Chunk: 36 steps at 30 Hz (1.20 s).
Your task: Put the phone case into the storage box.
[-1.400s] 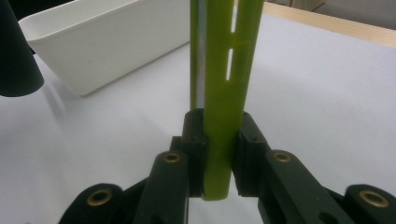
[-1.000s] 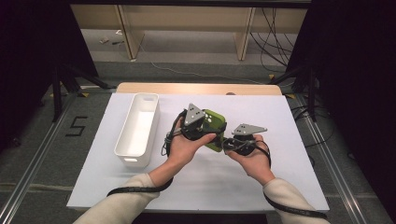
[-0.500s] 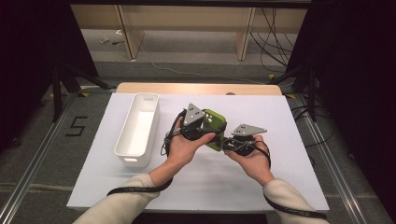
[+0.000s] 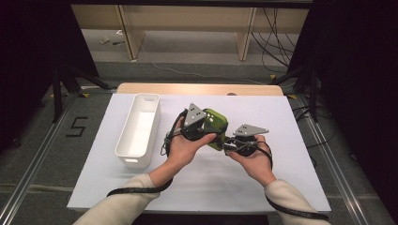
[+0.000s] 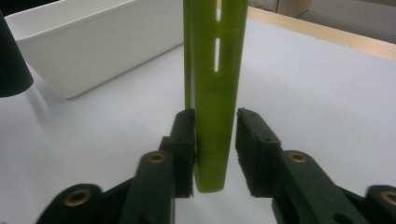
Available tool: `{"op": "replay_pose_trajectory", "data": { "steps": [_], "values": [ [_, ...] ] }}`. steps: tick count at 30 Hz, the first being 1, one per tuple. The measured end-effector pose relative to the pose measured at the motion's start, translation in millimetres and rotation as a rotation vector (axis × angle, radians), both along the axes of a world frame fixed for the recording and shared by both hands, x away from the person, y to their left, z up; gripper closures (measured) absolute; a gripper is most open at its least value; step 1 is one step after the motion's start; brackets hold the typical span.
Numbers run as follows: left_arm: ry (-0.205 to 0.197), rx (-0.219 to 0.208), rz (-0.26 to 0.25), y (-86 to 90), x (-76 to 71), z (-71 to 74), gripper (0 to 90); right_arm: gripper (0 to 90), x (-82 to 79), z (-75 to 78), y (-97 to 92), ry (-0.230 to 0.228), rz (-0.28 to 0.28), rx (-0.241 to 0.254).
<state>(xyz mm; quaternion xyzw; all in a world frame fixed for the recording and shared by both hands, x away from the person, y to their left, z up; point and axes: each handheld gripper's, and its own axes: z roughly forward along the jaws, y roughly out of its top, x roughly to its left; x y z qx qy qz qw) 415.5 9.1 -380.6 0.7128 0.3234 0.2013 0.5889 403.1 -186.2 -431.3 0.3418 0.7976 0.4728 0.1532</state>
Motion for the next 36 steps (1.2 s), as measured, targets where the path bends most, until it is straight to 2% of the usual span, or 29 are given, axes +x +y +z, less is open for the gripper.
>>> {"op": "replay_pose_trajectory", "data": {
  "steps": [9, 15, 18, 25, 36],
  "values": [
    [-0.017, -0.003, 0.013, 6.5, 0.8, 4.1, 16.4, 45.4, 1.9, -0.4, -4.2, 0.013, 0.023, 0.012],
    [-0.036, 0.001, 0.020, 15.3, 0.7, 8.6, 16.4, 16.7, 1.3, 0.9, -7.8, 0.003, 0.039, 0.020],
    [-0.043, 0.003, 0.030, 20.4, 0.3, 10.3, 16.4, 11.0, 0.9, -0.7, -9.4, 0.007, 0.077, 0.017],
    [-0.062, 0.015, 0.054, 33.8, 0.9, 15.9, 16.4, 3.3, -1.3, 0.8, -13.2, -0.017, 0.124, 0.015],
    [-0.078, 0.021, 0.081, 44.4, 0.7, 23.5, 16.5, 2.8, -5.1, 3.1, -24.7, -0.052, 0.115, 0.040]
  ]
}}
